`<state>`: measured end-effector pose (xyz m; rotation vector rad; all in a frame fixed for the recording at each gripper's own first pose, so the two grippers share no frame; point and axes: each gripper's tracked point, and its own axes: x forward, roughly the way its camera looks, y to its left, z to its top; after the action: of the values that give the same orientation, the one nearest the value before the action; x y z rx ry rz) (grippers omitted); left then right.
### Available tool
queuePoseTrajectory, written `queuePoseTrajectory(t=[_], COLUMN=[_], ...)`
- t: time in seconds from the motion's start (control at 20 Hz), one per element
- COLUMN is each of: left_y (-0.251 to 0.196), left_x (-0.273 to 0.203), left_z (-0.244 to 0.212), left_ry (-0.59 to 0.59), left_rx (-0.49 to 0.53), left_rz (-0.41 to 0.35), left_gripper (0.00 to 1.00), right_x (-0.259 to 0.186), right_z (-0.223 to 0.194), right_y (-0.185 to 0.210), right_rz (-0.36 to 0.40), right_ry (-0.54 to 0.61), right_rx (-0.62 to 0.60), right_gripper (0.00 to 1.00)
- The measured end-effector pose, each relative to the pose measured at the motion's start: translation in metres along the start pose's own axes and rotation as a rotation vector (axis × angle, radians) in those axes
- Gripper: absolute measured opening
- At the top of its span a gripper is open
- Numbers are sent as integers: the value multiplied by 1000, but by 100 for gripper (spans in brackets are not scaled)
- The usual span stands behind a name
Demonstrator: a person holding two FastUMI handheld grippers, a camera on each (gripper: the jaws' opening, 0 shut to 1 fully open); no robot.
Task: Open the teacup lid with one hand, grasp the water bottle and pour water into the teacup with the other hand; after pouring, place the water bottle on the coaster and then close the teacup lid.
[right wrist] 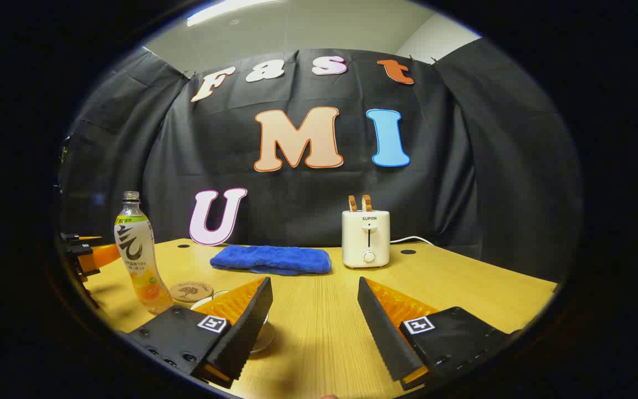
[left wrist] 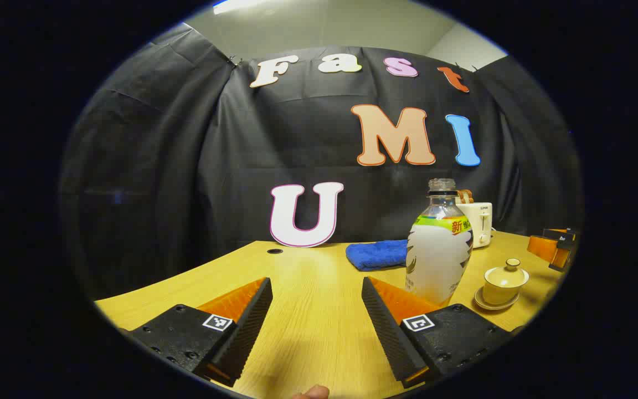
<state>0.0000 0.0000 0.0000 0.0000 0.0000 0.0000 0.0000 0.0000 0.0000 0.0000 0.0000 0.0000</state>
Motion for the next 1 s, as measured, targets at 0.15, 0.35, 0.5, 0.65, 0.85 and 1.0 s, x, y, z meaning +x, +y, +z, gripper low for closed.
queuePoseTrajectory(t=[0.15, 0.35, 0.5, 0.65, 0.85, 1.0], left_y=[2, 0, 3, 2, 2, 3], left_x=[2, 4, 6, 8, 9, 8], left_z=[-1, -2, -1, -2, -3, -3], left_ry=[-2, -4, -2, -3, -4, -4], left_rx=[2, 1, 0, 3, 2, 2], left_rz=[12, 3, 11, 11, 14, 14], left_gripper=[95, 95, 95, 95, 95, 95], right_x=[1, 0, 0, 0, 0, -1], right_z=[0, -1, -1, -1, -1, -1], right_y=[0, 1, 0, 0, 1, 1], right_rz=[0, 4, 4, 5, 6, 7], right_ry=[1, 0, 1, 0, 0, 0], right_rx=[0, 0, 1, 0, 0, 0], right_gripper=[94, 94, 94, 98, 98, 99])
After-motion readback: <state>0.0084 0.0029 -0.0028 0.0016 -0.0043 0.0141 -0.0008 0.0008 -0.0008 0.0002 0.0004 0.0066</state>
